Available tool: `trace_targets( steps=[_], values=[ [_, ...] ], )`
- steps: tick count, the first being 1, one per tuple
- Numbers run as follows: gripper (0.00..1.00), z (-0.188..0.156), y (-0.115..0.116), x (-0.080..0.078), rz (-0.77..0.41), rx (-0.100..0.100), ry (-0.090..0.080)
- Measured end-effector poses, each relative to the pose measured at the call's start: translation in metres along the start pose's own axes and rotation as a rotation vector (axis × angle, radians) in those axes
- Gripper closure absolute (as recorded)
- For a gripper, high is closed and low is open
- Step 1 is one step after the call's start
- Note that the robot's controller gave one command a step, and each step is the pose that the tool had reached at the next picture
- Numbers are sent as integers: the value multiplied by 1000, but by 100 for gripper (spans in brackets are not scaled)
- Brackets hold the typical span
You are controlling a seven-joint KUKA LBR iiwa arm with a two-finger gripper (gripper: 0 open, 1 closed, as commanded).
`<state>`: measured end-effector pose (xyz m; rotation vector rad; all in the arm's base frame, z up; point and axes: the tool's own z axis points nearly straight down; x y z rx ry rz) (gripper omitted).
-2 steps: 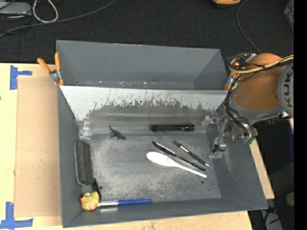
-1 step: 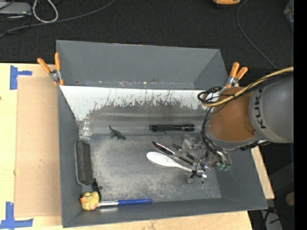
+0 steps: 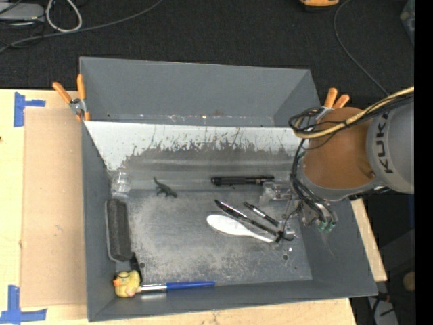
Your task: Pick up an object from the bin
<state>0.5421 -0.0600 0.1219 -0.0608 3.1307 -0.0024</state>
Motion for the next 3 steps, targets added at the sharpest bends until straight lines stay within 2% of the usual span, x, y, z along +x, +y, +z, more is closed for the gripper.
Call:
trace_targets(
  steps=[1, 2, 3],
  values=[
    [0, 20, 39, 8, 154, -5, 20],
    [0, 53, 61, 2, 122, 0, 1],
    [100, 52, 72, 15, 349, -2, 17]
  ],
)
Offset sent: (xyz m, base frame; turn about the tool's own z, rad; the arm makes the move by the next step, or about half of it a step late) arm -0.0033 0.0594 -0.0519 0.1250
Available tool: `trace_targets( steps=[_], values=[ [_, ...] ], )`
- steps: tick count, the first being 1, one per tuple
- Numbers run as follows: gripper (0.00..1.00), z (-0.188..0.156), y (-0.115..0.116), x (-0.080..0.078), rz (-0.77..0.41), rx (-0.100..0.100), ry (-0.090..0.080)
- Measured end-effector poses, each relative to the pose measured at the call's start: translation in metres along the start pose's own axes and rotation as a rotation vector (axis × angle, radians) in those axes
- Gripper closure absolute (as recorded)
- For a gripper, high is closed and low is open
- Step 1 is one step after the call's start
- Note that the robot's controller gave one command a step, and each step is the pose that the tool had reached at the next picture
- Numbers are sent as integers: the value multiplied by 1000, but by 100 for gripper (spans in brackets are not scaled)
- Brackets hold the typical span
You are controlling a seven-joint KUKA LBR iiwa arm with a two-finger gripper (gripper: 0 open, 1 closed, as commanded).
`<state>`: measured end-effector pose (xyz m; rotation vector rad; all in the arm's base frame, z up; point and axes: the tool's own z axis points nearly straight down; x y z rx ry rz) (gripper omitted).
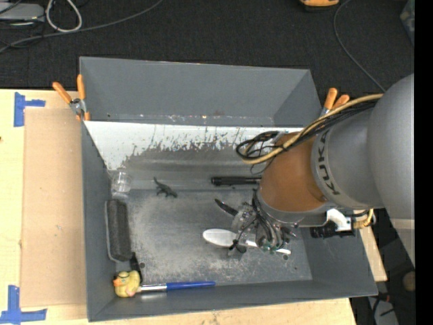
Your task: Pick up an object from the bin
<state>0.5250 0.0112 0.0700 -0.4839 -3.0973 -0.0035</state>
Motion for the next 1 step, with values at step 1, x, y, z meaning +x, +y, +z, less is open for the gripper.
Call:
trace_targets(
  steps=[1],
  values=[
    [100, 0, 0, 0, -1, 0, 0]
  ],
)
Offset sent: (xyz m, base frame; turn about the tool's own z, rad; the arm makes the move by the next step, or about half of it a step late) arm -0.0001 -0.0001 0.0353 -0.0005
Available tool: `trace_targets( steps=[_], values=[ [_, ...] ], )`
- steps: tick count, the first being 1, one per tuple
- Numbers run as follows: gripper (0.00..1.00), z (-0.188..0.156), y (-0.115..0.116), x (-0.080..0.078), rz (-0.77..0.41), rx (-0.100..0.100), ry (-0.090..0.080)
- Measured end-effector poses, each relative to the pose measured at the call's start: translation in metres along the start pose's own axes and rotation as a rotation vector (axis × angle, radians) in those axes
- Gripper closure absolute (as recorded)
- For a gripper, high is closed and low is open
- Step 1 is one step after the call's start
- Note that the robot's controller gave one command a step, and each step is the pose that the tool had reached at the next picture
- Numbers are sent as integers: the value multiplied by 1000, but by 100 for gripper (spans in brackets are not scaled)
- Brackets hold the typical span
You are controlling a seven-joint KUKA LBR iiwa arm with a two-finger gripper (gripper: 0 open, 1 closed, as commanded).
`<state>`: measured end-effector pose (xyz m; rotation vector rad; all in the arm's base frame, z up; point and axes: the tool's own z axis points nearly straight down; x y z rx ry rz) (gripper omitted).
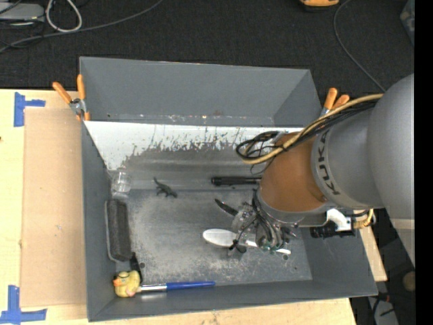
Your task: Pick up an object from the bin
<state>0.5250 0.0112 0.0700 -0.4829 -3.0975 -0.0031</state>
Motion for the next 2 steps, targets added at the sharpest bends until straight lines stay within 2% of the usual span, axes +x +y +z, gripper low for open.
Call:
trace_targets(
  steps=[1, 2],
  values=[
    [100, -13, 0, 1, -1, 1, 3],
    [100, -29, 0, 0, -2, -1, -1]
  ],
)
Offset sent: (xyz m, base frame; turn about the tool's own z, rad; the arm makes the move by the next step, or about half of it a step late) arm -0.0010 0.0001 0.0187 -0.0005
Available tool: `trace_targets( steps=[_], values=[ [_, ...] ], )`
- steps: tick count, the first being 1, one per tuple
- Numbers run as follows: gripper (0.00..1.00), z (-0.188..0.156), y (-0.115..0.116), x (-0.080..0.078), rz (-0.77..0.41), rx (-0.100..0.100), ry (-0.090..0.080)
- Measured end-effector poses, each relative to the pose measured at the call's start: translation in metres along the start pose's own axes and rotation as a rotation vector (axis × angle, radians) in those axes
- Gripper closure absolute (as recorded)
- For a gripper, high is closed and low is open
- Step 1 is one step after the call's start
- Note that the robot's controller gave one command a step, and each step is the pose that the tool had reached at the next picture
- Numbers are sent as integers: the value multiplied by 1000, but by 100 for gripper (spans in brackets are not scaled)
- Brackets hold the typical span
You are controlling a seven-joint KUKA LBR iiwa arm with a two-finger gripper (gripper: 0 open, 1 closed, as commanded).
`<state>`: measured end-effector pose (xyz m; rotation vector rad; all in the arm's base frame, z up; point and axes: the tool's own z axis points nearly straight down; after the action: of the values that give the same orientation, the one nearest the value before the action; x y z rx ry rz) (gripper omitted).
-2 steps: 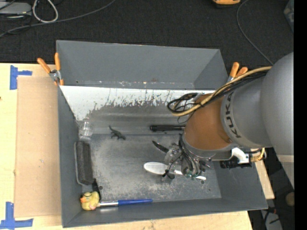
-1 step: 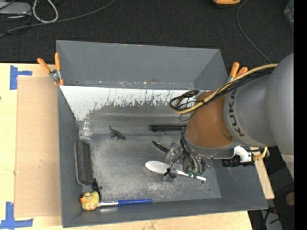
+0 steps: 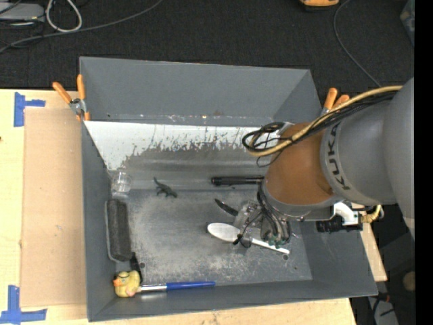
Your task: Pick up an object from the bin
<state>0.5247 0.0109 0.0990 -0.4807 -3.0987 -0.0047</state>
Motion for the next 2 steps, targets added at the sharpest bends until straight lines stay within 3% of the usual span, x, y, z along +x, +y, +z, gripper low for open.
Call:
trace_targets(
  steps=[1, 2],
  values=[
    [100, -5, 0, 0, -2, 0, 1],
    [100, -40, 0, 2, -4, 2, 6]
  ],
)
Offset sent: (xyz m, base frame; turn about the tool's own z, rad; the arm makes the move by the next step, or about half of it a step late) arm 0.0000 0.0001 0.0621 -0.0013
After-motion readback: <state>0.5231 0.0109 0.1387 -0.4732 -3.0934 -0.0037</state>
